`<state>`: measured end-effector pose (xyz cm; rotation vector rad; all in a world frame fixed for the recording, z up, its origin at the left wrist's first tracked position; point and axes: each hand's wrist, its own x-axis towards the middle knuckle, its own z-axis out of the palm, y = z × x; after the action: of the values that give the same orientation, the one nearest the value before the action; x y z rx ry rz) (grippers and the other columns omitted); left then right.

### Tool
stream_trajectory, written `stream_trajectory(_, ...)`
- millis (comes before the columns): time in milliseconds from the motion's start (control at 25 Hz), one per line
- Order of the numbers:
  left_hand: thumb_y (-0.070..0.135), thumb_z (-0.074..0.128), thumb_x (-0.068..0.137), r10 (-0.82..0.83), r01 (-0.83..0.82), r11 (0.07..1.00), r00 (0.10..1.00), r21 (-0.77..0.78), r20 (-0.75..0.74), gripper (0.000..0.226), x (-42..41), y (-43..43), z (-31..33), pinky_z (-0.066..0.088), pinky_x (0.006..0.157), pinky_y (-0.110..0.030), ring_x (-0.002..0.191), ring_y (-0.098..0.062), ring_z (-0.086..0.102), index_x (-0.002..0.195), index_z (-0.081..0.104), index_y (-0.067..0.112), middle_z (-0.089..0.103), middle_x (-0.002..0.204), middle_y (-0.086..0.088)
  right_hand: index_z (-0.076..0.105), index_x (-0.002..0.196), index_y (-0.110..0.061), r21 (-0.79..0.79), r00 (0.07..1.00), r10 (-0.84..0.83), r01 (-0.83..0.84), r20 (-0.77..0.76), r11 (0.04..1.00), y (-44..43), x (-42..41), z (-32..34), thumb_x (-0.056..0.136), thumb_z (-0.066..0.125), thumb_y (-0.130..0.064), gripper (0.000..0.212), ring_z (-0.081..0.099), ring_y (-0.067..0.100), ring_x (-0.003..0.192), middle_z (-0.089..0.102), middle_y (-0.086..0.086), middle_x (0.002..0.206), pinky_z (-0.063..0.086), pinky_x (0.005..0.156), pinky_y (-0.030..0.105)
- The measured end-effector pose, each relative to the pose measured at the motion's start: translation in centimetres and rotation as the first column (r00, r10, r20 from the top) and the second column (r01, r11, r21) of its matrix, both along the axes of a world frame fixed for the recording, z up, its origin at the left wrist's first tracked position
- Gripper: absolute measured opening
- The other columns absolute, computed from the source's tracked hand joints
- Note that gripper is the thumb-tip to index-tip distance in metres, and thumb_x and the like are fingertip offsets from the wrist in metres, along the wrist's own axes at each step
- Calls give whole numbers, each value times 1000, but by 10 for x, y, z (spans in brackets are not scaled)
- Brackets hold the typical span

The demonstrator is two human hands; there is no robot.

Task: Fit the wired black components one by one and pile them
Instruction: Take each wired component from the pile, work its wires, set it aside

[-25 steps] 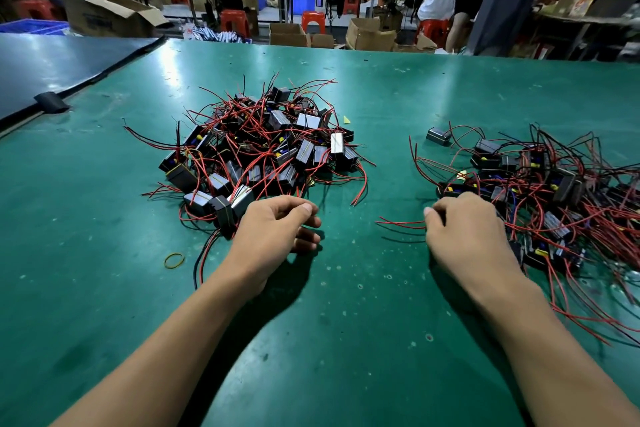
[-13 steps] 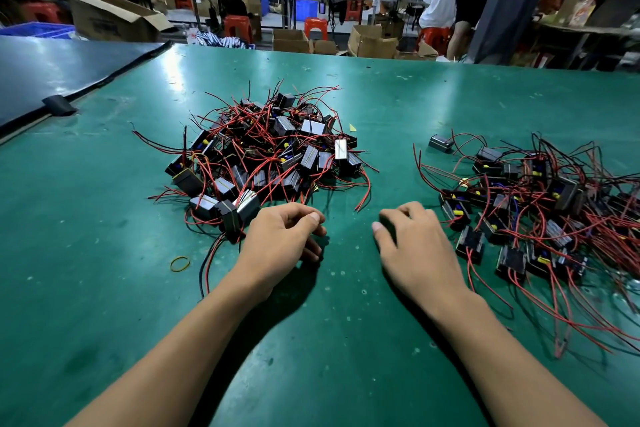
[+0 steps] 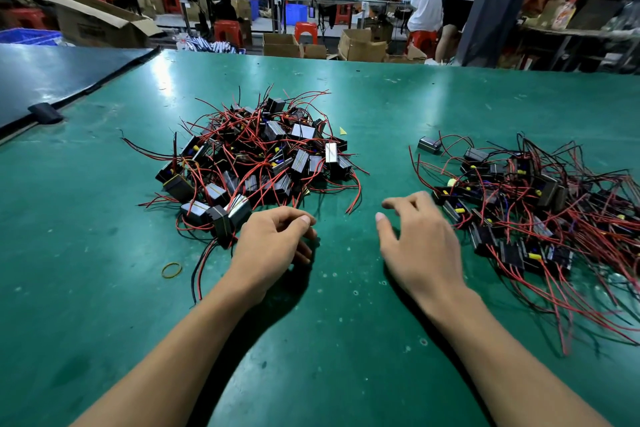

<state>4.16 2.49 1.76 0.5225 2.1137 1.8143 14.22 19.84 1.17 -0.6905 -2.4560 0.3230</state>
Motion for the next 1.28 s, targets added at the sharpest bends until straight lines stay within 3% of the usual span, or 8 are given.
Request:
stream_trajectory(240, 9, 60, 94, 113, -112, 993, 993, 37, -22, 14, -5, 0, -4, 56, 56, -36, 56, -27, 63, 89, 74, 11, 70, 74, -16, 67, 103, -21, 108, 940, 341, -338, -10, 935, -57, -40, 0, 98, 53, -31, 19, 61, 27, 87, 63, 3, 99, 44, 74, 36)
stream_trajectory(360, 16, 64, 92, 200, -200, 980, 977, 9, -79, 11, -10, -1, -8, 55, 73, -43, 68, -27, 65, 90, 75, 15, 71, 74, -5, 57, 123, -18, -290, 974, 66, -128, -215, 949, -38, -95, 21, 97, 55, -31, 30, 59, 28, 105, 58, 6, 120, 40, 80, 32)
stream_trajectory(480, 21, 64, 93, 131, -139, 989, 983, -57, -126, 12, -12, -4, -8, 54, 69, -36, 61, -18, 61, 92, 75, 17, 70, 72, 1, 45, 141, -12, -525, 995, -95, 68, -25, 849, -7, -144, 37, 93, 58, -42, 58, 51, 33, 125, 50, 13, 140, 42, 96, 37)
stream_trajectory(680, 24, 62, 94, 97, -106, 993, 986, -57, -136, 14, -12, -7, -7, 43, 67, -26, 58, -9, 55, 94, 75, 17, 71, 76, 3, 72, 95, -11, -518, 997, -55, 74, 51, 852, 14, -160, 30, 86, 63, -29, 22, 56, 31, 85, 72, 14, 102, 39, 69, 28)
stream_trajectory(800, 24, 62, 94, 100, -108, 992, 986, -57, -132, 14, -10, -7, -8, 44, 66, -26, 59, -10, 56, 92, 75, 18, 72, 80, 5, 69, 119, -12, -531, 989, -126, 67, -75, 845, 19, -150, 29, 90, 58, -26, 33, 59, 33, 107, 68, 15, 122, 45, 87, 32)
stream_trajectory(880, 23, 61, 94, 106, -112, 993, 987, -44, -120, 15, -10, -7, -9, 46, 65, -27, 63, -10, 59, 91, 75, 18, 73, 83, 5, 59, 134, -13, -660, 974, -156, 10, -163, 751, 20, -138, 28, 91, 56, -22, 44, 62, 33, 109, 65, 17, 123, 48, 95, 38)
stream_trajectory(1080, 22, 57, 98, 85, -85, 994, 996, 66, -1, 17, -5, -6, -3, 52, 48, -27, 56, -20, 67, 93, 71, 14, 73, 78, -6, 59, 114, -4, -882, 930, -76, -312, -360, 352, -6, -85, 32, 97, 56, -6, 17, 60, 17, 48, 63, 16, 81, 52, 48, 27)
stream_trajectory(1280, 36, 58, 96, -47, 42, 995, 998, 95, 50, 23, -4, -5, 0, 55, 64, -38, 65, -25, 67, 97, 71, 16, 74, 83, -3, 64, 100, -10, -890, 924, 173, -378, -342, 256, -33, -33, 29, 92, 67, -6, 9, 62, 11, 50, 72, 0, 75, 49, 48, 20)
